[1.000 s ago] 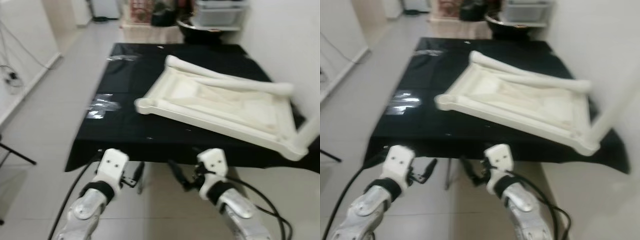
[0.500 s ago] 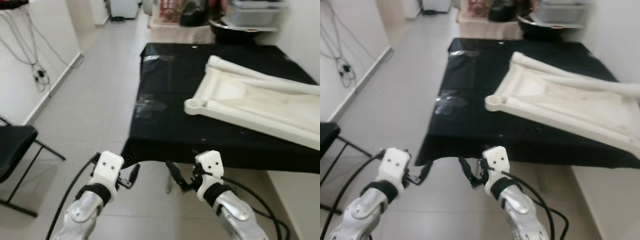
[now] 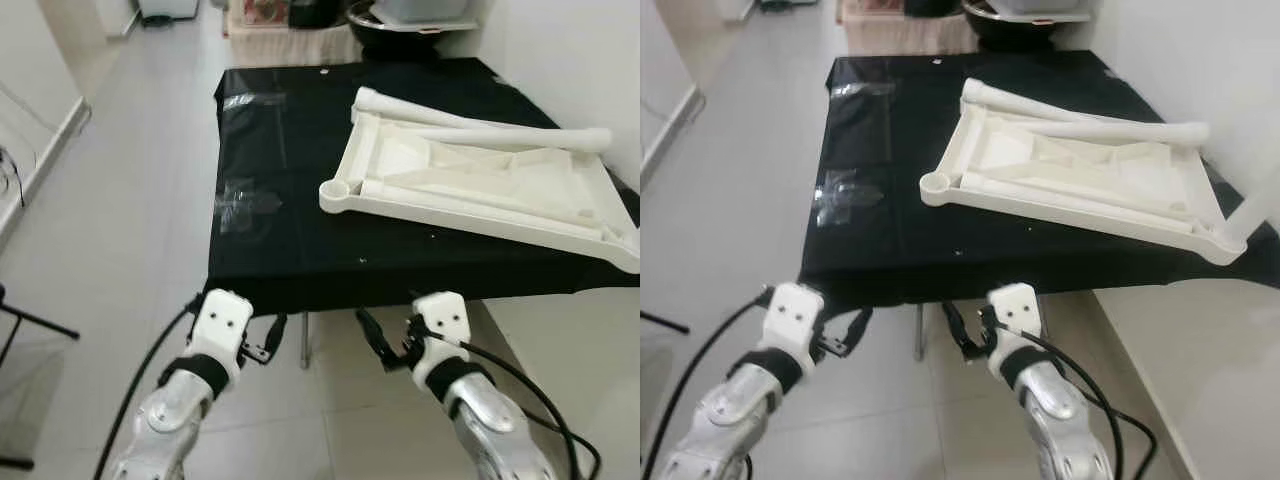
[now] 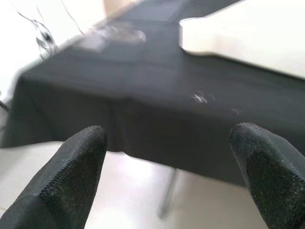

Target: Building children table

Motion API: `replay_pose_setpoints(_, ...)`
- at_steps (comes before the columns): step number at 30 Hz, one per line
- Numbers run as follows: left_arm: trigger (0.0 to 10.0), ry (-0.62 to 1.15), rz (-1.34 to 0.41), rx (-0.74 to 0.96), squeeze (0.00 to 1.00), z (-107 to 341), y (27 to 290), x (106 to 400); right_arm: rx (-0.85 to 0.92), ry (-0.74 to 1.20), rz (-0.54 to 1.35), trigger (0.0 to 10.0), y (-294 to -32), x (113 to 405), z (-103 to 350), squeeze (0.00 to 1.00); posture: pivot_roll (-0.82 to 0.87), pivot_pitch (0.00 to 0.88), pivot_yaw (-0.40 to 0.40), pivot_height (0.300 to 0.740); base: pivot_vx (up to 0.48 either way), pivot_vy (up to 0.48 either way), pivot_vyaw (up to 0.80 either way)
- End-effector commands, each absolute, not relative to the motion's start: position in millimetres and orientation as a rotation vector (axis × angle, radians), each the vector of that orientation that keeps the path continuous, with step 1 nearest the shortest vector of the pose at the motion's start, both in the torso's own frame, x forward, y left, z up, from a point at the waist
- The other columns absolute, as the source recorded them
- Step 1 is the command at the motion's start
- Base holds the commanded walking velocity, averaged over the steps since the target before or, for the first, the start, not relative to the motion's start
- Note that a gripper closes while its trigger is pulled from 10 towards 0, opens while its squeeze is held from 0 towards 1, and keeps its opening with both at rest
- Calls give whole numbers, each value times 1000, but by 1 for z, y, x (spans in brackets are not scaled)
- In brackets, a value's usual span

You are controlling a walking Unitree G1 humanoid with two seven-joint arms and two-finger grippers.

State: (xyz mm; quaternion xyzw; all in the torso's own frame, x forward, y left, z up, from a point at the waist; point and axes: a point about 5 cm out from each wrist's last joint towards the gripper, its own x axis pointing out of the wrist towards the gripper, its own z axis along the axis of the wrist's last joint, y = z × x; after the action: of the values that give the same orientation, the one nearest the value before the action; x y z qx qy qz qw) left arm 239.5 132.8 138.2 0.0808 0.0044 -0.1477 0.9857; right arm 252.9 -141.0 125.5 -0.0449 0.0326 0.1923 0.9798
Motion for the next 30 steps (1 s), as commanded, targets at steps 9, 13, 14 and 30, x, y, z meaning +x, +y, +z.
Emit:
replay_pose_setpoints(9, 10000, -36, -328, 146, 0, 148, 129, 241, -99, 63, 402, 10000, -140, 251, 123, 0, -66, 105, -2, 740, 480, 0, -251)
replay_pose_setpoints(13, 10000, -45, -335, 146, 0, 150, 128, 242, -93, 64, 408, 10000, -140, 252, 124, 0, -67, 102, -2, 740, 480, 0, 0)
replay_pose_setpoints(14, 10000, -47, -338, 146, 0, 150, 128, 243, -90, 62, 411, 10000, -140, 252, 124, 0, -67, 99, -3, 740, 480, 0, 0)
replay_pose_setpoints(30, 10000, -26, -401, 124, 0, 146, 119, 247, -172, -98, 546, 10000, -134, 273, 173, 0, -71, 83, -6, 740, 325, 0, 0)
